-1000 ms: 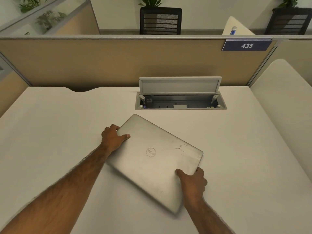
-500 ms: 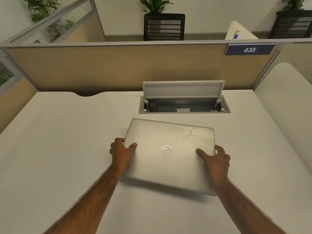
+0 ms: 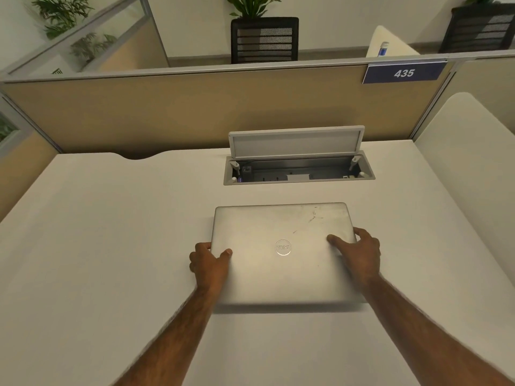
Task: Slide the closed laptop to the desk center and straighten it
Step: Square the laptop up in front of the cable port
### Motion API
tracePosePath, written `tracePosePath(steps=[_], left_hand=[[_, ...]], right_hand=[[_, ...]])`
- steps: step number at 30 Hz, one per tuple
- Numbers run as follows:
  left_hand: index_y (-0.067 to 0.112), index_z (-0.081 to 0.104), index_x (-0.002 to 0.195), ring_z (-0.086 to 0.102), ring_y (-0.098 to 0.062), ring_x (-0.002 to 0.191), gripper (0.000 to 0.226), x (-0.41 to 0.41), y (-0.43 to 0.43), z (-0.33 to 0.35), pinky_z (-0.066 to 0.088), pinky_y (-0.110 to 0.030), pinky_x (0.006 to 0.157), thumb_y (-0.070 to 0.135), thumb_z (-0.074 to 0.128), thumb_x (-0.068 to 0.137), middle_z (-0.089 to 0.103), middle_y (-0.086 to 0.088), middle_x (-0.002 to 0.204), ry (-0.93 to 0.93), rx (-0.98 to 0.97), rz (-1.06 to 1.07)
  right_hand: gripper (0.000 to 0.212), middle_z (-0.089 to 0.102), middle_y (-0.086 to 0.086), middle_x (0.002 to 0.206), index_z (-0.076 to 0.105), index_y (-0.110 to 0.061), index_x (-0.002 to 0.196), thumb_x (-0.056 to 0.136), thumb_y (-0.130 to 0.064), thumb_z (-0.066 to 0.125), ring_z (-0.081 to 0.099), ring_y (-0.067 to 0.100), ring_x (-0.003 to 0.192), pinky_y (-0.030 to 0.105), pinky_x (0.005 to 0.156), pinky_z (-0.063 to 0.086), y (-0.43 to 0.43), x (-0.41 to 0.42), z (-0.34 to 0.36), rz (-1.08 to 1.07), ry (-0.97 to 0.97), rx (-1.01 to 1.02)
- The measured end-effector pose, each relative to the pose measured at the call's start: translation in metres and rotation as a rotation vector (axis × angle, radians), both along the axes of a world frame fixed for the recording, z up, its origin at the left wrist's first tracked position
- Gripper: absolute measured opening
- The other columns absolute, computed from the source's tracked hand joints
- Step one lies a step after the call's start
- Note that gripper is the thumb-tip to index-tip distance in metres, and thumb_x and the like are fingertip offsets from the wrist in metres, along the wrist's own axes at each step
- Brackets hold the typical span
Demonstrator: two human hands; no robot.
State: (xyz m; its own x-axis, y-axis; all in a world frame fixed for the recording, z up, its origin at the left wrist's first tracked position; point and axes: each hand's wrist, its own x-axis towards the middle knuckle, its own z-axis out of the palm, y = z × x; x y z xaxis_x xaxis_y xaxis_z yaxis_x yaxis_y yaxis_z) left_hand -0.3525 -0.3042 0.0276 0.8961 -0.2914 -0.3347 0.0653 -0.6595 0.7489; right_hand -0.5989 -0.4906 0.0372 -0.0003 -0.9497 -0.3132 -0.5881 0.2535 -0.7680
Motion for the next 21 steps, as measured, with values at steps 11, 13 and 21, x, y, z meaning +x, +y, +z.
tracePosePath(steps=[11, 13, 21], left_hand=[[0.007, 0.051, 0.127, 0.047, -0.039, 0.124, 0.053, -0.004, 0.003, -0.005, 0.046, -0.048, 0.101, 0.026, 0.076, 0.084, 0.05, -0.016, 0.133, 0.0, 0.043, -0.001], [0.008, 0.051, 0.128, 0.046, -0.038, 0.124, 0.054, -0.003, 0.003, -0.005, 0.045, -0.05, 0.103, 0.028, 0.076, 0.083, 0.05, -0.015, 0.134, 0.001, 0.046, -0.007], [0.008, 0.051, 0.129, 0.047, -0.038, 0.125, 0.056, 0.001, -0.001, -0.006, 0.043, -0.052, 0.106, 0.029, 0.075, 0.083, 0.05, -0.016, 0.135, -0.014, 0.075, -0.022]], right_hand=[[0.077, 0.054, 0.008, 0.126, 0.06, -0.025, 0.13, 0.063, -0.059, 0.08, 0.061, 0.033, 0.113, 0.052, 0.096, 0.052, -0.003, 0.002, -0.013, 0.019, 0.057, 0.021], [0.076, 0.055, 0.007, 0.125, 0.06, -0.025, 0.13, 0.065, -0.059, 0.079, 0.061, 0.033, 0.112, 0.052, 0.096, 0.052, -0.003, 0.002, -0.014, 0.021, 0.079, 0.015], [0.076, 0.057, 0.009, 0.124, 0.06, -0.023, 0.13, 0.067, -0.062, 0.076, 0.06, 0.035, 0.115, 0.053, 0.1, 0.048, -0.005, 0.004, -0.022, 0.046, 0.143, -0.014]])
